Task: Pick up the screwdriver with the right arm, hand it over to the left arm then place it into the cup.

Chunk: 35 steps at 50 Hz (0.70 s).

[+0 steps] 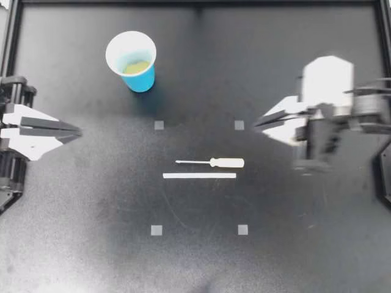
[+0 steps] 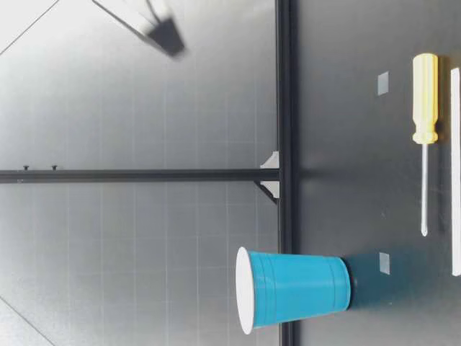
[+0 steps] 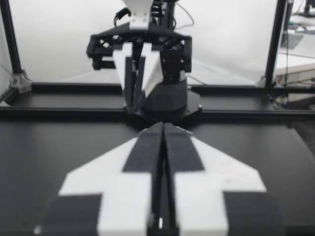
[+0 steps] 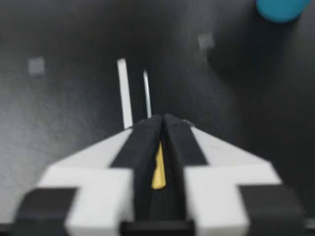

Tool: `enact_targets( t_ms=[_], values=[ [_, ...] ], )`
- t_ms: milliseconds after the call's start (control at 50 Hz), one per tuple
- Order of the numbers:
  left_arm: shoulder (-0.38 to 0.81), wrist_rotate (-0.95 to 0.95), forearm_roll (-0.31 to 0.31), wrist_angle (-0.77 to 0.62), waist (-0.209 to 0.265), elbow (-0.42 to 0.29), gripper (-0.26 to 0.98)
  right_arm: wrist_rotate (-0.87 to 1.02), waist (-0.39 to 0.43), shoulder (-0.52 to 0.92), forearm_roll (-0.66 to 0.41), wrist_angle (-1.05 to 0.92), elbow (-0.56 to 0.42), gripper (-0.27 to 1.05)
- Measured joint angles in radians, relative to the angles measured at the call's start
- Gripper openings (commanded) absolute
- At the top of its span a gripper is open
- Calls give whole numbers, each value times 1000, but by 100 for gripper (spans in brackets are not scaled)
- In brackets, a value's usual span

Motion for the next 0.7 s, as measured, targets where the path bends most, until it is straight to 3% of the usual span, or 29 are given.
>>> enact_targets(
  t_ms=[220,700],
  values=[
    [5,6,0,3,0,2,7,-2,0,179,0,80,-107,61],
    [6,2,0,6,0,17,7,0,31,492,0,222,-284,61]
  ],
)
